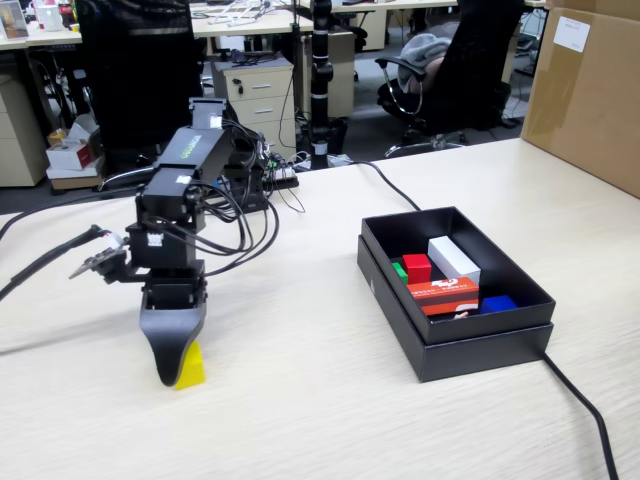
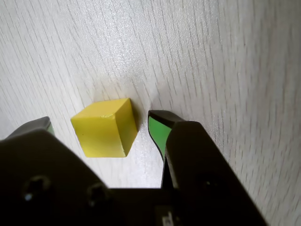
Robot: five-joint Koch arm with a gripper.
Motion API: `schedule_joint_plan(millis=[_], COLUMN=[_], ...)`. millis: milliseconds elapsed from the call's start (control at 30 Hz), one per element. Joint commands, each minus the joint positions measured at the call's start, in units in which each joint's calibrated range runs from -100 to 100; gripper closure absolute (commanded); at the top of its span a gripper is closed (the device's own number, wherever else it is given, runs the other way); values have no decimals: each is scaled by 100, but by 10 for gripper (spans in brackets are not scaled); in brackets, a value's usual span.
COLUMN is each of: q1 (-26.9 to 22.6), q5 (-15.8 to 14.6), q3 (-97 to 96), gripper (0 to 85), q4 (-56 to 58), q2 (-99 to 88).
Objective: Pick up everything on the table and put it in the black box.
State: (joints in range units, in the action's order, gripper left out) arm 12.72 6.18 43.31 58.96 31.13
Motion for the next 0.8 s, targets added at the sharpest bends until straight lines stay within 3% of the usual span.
schedule_joint_plan(millis=[0,67,133,233,367,500,667,767], q1=[-83,-103,-122,-117,-98,-68,-59,-161], q5=[24,29,29,10,10,-24,-78,-308], q3=[247,220,202,211,211,211,229,102], gripper=[458,471,589,693,694,830,830,831], q4=[268,397,441,441,458,501,855,1771], q2=[-147,-136,-136,-159,-182,-239,-457,-1604])
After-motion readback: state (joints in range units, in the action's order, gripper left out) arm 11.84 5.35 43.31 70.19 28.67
